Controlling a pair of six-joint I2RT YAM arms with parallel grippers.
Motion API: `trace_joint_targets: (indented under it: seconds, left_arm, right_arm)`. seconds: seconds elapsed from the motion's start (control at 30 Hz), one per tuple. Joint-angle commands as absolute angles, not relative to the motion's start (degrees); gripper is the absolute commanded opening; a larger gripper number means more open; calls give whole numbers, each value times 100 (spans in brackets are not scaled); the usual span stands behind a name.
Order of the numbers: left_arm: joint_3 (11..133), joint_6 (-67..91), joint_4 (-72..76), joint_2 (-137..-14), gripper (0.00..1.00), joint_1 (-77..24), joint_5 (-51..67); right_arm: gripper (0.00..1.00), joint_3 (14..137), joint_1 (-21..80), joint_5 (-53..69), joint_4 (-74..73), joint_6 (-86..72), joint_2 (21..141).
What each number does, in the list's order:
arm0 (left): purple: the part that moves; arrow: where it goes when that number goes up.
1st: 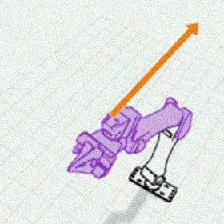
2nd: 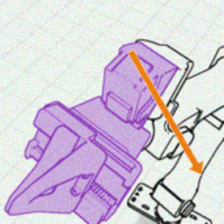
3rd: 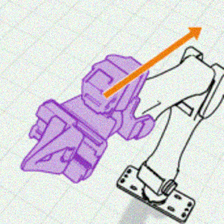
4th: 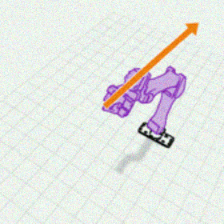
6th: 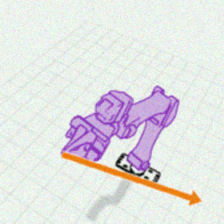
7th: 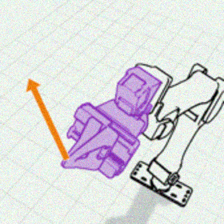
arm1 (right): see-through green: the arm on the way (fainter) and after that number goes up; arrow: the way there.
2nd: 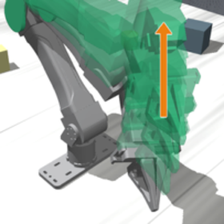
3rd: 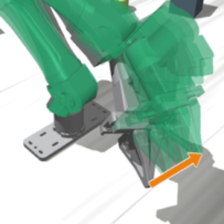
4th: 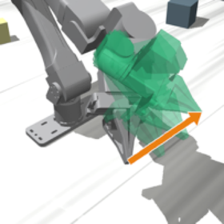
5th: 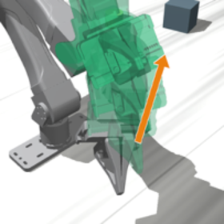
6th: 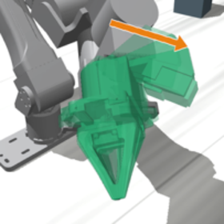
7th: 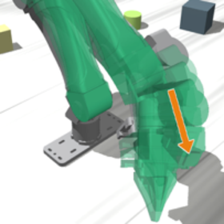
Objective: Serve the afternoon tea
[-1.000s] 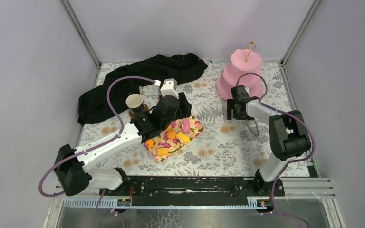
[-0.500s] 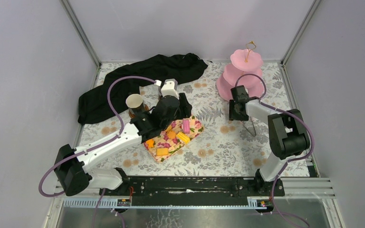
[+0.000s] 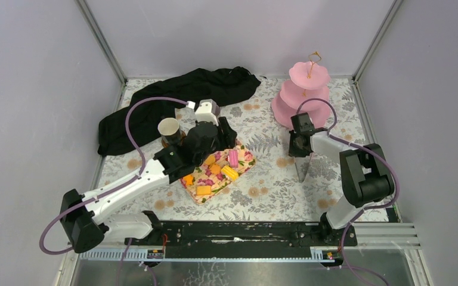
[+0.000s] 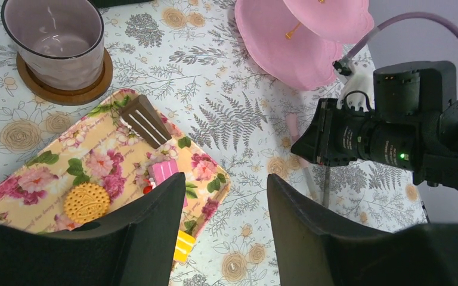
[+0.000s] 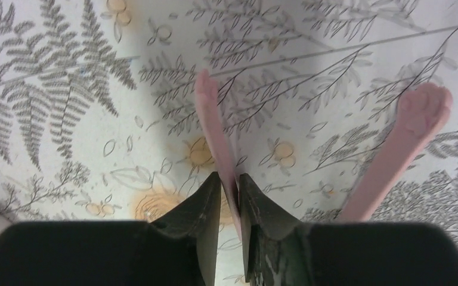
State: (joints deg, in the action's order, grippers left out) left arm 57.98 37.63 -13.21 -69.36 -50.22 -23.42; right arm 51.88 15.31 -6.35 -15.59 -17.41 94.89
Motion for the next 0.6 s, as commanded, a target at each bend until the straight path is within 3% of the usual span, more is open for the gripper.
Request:
trace_joint_targets:
  seconds: [0.0, 0.17, 0.57]
  left_arm:
    - [5676, 3725, -1403, -6629, 60, -5059, -2433]
    - [5571, 3741, -1573, -6400, 61, -5062, -2476]
    - [5368, 3685, -1740, -6095, 61, -5058, -2613]
  right_arm:
    - [22, 5069, 1867, -448, -1683, -2079, 9103]
    - [18, 5161, 2536, -665, -1755, -2218, 9016]
    - [21, 5503, 3648, -970, -1776, -2011, 9469]
